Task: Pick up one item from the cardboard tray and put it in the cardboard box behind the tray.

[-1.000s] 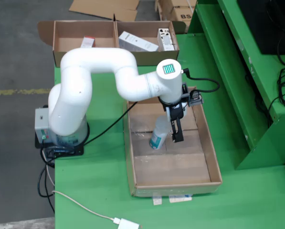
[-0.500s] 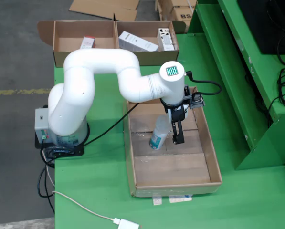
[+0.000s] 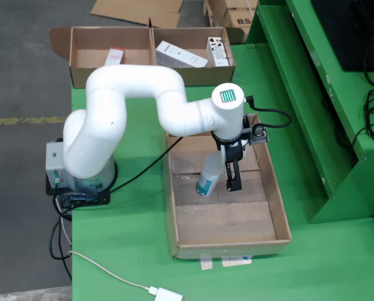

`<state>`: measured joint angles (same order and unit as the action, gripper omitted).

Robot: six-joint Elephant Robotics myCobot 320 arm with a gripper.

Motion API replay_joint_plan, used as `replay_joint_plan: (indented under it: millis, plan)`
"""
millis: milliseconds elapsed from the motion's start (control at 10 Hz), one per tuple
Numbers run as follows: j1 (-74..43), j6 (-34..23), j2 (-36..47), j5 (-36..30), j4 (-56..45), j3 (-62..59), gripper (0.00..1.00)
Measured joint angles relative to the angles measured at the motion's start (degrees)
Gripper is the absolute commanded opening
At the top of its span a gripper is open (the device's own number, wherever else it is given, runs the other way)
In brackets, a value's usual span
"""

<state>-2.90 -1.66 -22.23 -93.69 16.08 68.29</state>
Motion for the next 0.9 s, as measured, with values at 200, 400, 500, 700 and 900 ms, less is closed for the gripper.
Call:
replay_joint_plan:
  millis: [200, 400, 500, 700, 900]
  plan:
    - [0.0, 0.0, -0.2, 0.0, 0.1, 0.0, 1.0]
    - [0.0, 0.0, -1.0, 0.0, 0.3, 0.0, 1.0]
    - [0.0, 0.1, -1.4, 0.0, 0.2, -0.2, 1.0]
    - [0.1, 0.1, -1.5, 0.0, 0.2, -0.3, 1.0]
    - [0.1, 0.1, -1.5, 0.0, 0.2, -0.3, 1.0]
